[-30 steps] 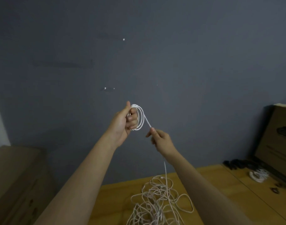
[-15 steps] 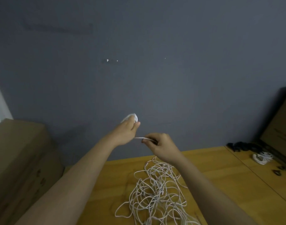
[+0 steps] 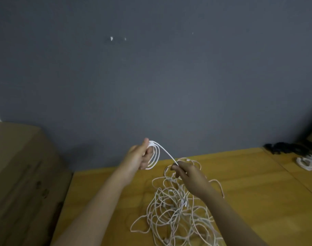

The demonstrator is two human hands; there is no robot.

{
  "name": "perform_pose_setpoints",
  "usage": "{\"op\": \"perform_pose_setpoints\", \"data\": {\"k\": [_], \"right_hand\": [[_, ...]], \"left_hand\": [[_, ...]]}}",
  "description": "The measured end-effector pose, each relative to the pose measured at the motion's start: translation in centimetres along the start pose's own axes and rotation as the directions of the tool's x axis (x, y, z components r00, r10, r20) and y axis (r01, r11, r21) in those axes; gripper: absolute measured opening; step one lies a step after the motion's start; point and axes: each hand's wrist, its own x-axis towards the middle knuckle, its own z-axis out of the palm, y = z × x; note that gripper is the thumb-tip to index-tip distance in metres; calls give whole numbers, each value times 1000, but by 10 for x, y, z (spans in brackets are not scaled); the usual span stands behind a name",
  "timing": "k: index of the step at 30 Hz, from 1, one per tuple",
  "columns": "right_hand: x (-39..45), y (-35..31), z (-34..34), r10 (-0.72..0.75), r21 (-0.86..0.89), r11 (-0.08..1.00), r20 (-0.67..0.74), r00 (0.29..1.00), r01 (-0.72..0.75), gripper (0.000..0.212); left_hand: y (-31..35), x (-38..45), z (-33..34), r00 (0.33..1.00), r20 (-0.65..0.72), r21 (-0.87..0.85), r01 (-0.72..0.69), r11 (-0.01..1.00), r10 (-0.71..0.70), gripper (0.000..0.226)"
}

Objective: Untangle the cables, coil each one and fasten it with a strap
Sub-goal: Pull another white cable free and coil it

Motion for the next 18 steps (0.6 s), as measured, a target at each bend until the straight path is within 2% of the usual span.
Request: {"op": "perform_pose_setpoints", "data": {"k": [2, 4, 7, 10, 12, 14, 16, 18], "right_hand": [[-12, 16, 17, 29, -14, 999, -13, 1000, -29, 32], [-21, 28, 34, 89, 11, 996, -2, 996, -89, 33], [-35, 41, 66, 152, 15, 988, 118, 981, -154, 31], [-44, 48, 101, 165, -170, 978, 259, 952, -123, 33], [-50, 50, 119, 152, -294, 954, 316, 937, -56, 33], [-57, 50, 133, 87, -356, 933, 369, 925, 55, 31], [-65, 49, 142, -2, -377, 911, 404, 915, 169, 34], [-74, 50, 144, -90, -347, 906, 401, 912, 242, 36]], "left_hand": [[-13, 6, -5, 996, -66, -244, 37, 969, -54, 42], [-25, 10, -9, 992, -88, -450, 43, 892, -92, 43], [-42, 15, -8, 984, -114, -564, 48, 825, -135, 41], [-60, 19, -3, 975, -133, -585, 69, 808, -180, 34], [-73, 22, 1, 968, -164, -554, 68, 830, -189, 30], [-92, 26, 2, 955, -242, -452, 47, 891, -173, 29], [-115, 27, 1, 931, -348, -210, 33, 977, -106, 27], [-139, 25, -3, 928, -371, 49, 52, 997, -30, 19]]}}
